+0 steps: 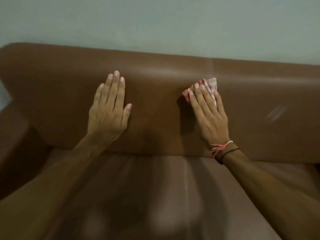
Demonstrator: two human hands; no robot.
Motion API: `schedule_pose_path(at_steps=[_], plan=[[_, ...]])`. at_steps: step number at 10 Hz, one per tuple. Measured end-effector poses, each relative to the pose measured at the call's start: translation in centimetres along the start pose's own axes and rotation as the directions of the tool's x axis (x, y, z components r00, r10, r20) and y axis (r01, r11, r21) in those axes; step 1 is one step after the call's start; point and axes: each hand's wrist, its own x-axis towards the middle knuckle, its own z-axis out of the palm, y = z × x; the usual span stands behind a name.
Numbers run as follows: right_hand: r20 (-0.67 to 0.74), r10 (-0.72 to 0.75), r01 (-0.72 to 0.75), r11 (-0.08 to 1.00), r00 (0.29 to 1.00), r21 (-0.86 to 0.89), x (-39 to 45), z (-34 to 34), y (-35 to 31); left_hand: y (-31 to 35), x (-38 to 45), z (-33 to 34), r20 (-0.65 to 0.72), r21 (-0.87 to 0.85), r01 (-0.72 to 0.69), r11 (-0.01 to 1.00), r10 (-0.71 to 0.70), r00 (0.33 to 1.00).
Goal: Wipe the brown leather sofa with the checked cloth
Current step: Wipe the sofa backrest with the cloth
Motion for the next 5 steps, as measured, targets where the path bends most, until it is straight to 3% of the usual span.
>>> schedule_pose_path(at_steps=[1,2,3,4,5], plan=[[-0.031,0.204,-0.204,0.979,0.978,0.005,-2.1,-3.5,5.8,11.2,3.4,0.2,-0.072,-0.062,-0.058,0.996,0.053,0.996],[0.034,0.407,-0.408,0.908,0.913,0.092,-5.4,-5.0,12.1,22.6,7.1,1.0,-0.084,-0.116,-0.095,0.989,0.085,0.993],[0.336,0.701,-0.765,0.633,0.630,0.114,-10.4,-4.8,17.6,29.8,10.7,2.5,-0.075,-0.114,-0.124,0.986,0.115,0.990],[0.825,0.532,-0.980,0.156,0.191,0.126,-12.6,-2.9,22.4,32.6,13.6,5.0,-0.063,-0.040,-0.146,0.988,0.143,0.988],[0.962,0.179,-0.798,0.600,0.207,0.060,-13.1,1.1,24.7,32.5,14.4,7.5,-0.145,0.073,-0.125,0.989,0.135,0.980]])
